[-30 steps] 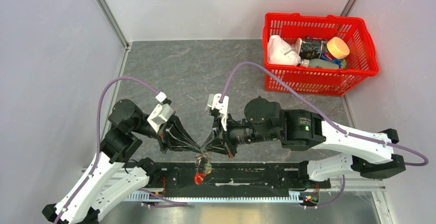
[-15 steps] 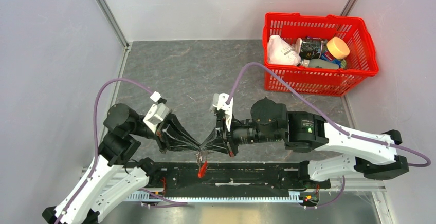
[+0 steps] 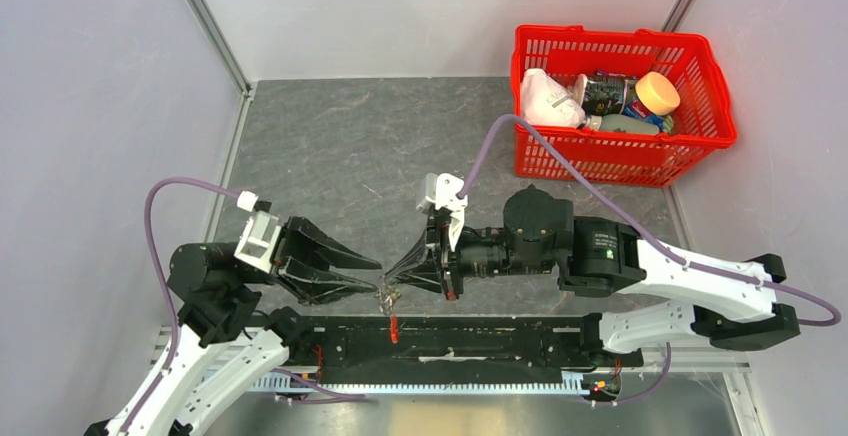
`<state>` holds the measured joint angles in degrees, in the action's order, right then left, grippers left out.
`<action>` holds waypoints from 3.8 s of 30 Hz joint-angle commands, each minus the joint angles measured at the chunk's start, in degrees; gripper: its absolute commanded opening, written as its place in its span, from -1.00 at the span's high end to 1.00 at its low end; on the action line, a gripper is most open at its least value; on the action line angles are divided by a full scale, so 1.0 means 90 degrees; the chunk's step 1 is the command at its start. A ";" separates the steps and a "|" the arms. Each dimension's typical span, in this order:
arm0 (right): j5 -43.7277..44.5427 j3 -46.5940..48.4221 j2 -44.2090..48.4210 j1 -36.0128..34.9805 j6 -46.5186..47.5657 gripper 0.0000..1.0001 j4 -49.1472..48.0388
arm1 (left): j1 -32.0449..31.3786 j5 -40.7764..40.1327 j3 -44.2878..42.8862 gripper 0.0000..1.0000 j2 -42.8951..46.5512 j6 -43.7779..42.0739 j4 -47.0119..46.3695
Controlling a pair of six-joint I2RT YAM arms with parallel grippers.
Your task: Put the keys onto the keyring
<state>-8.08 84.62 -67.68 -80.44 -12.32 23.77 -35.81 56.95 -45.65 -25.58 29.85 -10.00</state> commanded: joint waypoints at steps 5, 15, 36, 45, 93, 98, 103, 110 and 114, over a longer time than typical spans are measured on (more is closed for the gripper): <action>0.0105 0.0096 0.0542 -0.0002 0.0322 1.00 -0.0946 | -0.0013 -0.1076 0.0231 0.17 0.0193 0.0747 -0.0967; -0.0006 -0.0501 0.0983 0.0000 0.0722 1.00 -0.2349 | -0.0011 -0.2208 0.0509 0.24 0.0156 0.1322 -0.1952; 0.0408 -0.2951 0.1402 -0.0002 0.1866 1.00 -0.7278 | -0.0011 -0.2475 -0.0061 0.28 -0.0610 0.2113 -0.3229; -0.0035 -0.3004 0.1152 -0.0005 0.2275 1.00 -0.8450 | -0.0012 -0.2420 -0.0269 0.29 -0.0746 0.2167 -0.3224; 0.0368 -0.3162 0.0766 -0.0007 0.1484 1.00 -1.0583 | -0.0009 -0.1708 -0.1513 0.31 -0.2149 0.2027 -0.4264; 0.0514 -0.3199 0.0681 0.0002 0.1071 1.00 -1.0540 | -0.0015 -0.1700 -0.1371 0.31 -0.2156 0.2091 -0.4655; 0.0768 -0.3126 0.0431 0.0003 0.0691 1.00 -1.0678 | -0.0015 -0.1652 -0.1238 0.32 -0.2163 0.2199 -0.5067; 0.1260 -0.2983 0.0020 0.0049 0.0059 1.00 -1.1036 | -0.0015 -0.1240 -0.1238 0.33 -0.2389 0.2671 -0.5910; 0.1253 -0.2843 -0.0144 0.0069 -0.0178 1.00 -1.1068 | -0.0015 -0.1154 -0.1133 0.33 -0.2387 0.2802 -0.6144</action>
<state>1.43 55.02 -68.47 -80.12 -9.87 -71.22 -35.81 44.34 -56.60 -46.89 51.44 -60.03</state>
